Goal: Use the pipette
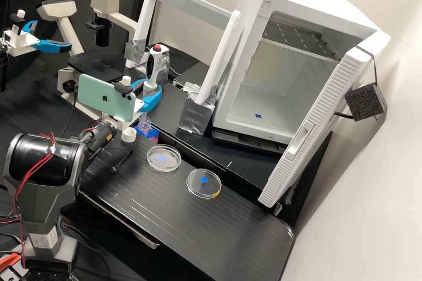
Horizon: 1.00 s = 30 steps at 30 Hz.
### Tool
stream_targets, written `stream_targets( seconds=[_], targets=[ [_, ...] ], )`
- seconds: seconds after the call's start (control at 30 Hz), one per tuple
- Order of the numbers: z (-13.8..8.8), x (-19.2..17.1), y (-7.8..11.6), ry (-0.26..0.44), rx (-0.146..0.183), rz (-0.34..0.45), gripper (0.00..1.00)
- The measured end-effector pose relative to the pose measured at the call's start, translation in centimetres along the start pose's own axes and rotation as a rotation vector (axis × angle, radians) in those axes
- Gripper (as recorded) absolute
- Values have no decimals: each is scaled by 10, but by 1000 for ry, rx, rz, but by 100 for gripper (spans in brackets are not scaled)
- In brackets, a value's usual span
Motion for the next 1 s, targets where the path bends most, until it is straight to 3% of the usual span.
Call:
stream_targets(
  seconds=[0.2,0.53,0.73,1.0],
  targets=[
    [-2,-1,5,7,6,10,0],
    [-18,5,28,59,25,96,0],
    [-23,5,36,98,10,121,0],
    [-29,1,47,163,-45,83,0]
  ],
)
